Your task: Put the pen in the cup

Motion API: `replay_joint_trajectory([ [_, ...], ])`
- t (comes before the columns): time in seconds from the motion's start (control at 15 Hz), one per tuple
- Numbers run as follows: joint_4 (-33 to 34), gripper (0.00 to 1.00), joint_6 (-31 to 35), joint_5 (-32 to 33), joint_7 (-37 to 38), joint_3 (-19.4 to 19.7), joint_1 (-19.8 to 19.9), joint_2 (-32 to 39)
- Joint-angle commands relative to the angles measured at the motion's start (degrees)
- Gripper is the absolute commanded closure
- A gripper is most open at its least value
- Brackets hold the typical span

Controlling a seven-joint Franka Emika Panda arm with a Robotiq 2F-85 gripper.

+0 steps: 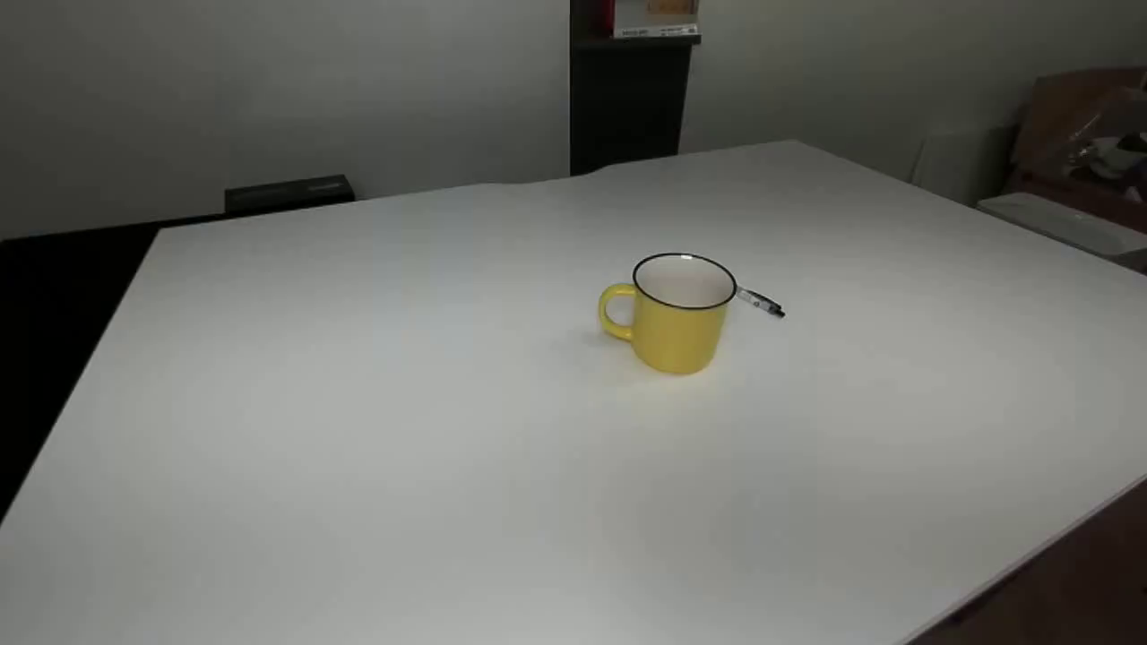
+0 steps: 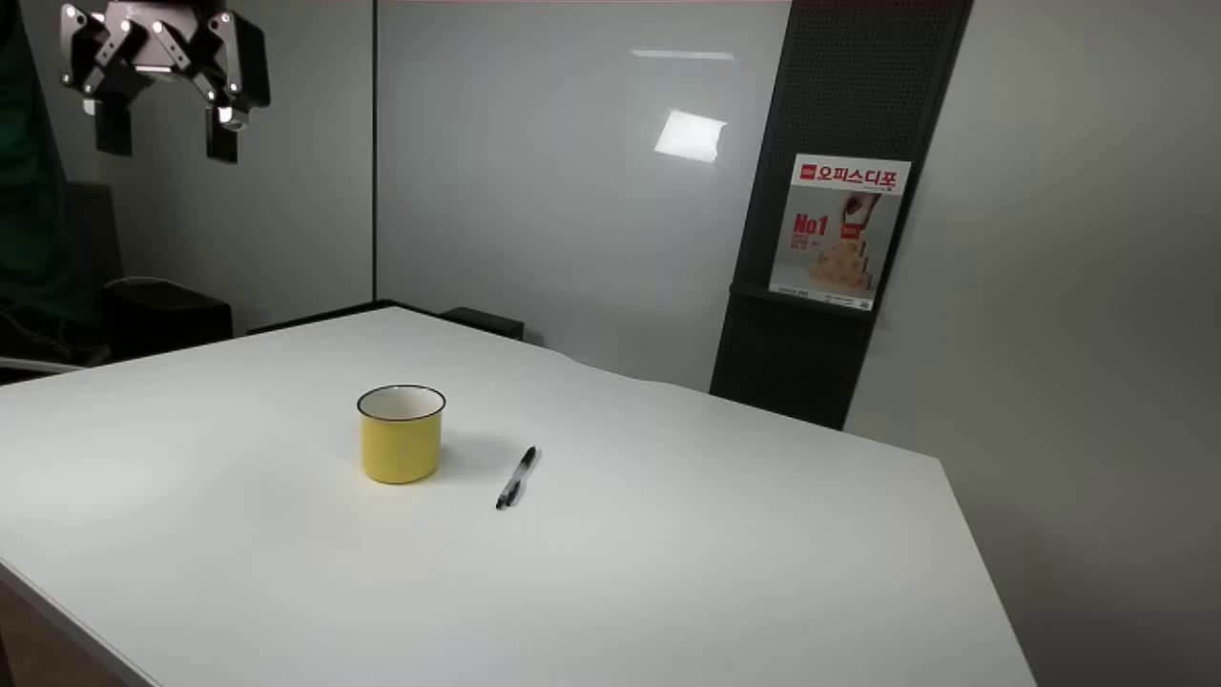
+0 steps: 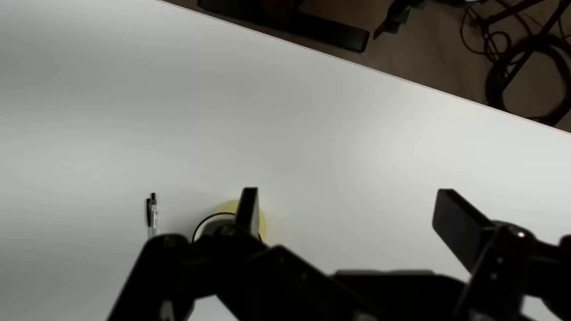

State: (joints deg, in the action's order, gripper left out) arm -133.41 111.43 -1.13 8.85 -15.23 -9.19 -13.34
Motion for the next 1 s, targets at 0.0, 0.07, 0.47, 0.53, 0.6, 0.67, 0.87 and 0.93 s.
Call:
replay_joint_trajectory([
  [0.0,0.07,0.00,-0.01,0.20,0.17,0.79,-0.85,0.08],
  [0.07,0.07,0.00,0.04,0.20,0.17,0.80,-0.85,0.08],
  [0.47,0.07,0.00,0.07,0.20,0.17,0.79,-0.85,0.08],
  [0.53,0.07,0.00,0.07,0.20,0.17,0.80,-0.85,0.08],
  [0.6,0.07,0.00,0.07,0.20,0.17,0.79,-0.85,0.08],
  [0.67,0.07,0.00,0.07,0.20,0.17,0.79,-0.85,0.08],
  [0.87,-0.17,0.00,1.56,1.71,0.29,1.48,0.06,0.02],
  [0.93,-0.39,0.00,3.09,2.90,-0.29,2.14,0.66,0.04],
])
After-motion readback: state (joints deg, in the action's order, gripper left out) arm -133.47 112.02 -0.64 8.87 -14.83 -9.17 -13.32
